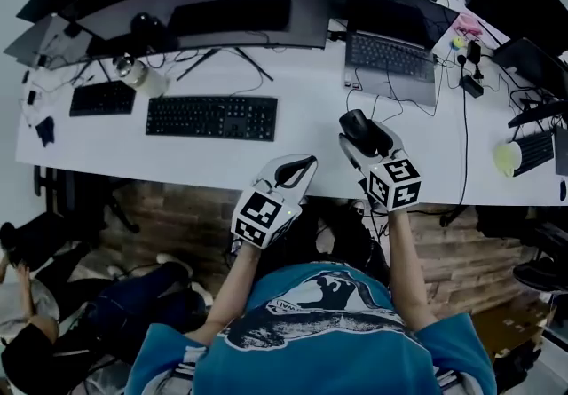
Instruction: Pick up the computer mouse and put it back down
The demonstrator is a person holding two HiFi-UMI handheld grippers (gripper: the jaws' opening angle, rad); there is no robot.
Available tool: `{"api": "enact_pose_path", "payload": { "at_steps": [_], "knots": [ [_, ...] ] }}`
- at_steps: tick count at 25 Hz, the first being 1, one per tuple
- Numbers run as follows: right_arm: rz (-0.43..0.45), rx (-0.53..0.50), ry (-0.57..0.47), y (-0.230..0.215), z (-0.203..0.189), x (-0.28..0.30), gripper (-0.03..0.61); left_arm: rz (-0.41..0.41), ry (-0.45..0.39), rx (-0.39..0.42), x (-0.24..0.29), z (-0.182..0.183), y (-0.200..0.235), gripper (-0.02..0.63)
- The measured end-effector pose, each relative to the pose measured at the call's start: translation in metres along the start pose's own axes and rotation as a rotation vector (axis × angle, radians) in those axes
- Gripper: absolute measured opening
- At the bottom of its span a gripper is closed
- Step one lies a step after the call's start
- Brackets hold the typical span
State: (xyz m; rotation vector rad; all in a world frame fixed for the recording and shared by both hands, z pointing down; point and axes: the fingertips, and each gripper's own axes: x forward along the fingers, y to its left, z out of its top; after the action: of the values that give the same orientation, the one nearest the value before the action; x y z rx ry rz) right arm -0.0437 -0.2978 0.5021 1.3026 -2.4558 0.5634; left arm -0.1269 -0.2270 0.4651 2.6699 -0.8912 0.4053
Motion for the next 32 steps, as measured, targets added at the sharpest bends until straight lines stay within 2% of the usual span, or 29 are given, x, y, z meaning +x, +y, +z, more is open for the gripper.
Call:
{"api": "enact_pose_path", "payload": {
  "at_steps": [5, 10, 14, 32],
  "knots": [
    [0.006, -0.007, -0.060, -0.019, 0.026, -0.049, 0.307, -0.002, -0.010, 0.010, 0.027, 0.015, -0.019, 0.014],
    [-0.009, -0.061, -0.099, -0.047, 0.051, -0.095, 0.307, -0.023, -0.023, 0.008, 0.059, 0.028, -0.046, 0.014],
    [-0.010, -0.078, -0.127, -0.074, 0.059, -0.120, 0.307, -0.037, -0.033, 0.008, 0.086, 0.038, -0.068, 0.014],
    [-0.091, -0.123, 0.056, -0.222, -0.031, -0.157, 0.307, -0.009, -0.027, 0.035, 0.172, 0.054, -0.129, 0.014]
  ]
}}
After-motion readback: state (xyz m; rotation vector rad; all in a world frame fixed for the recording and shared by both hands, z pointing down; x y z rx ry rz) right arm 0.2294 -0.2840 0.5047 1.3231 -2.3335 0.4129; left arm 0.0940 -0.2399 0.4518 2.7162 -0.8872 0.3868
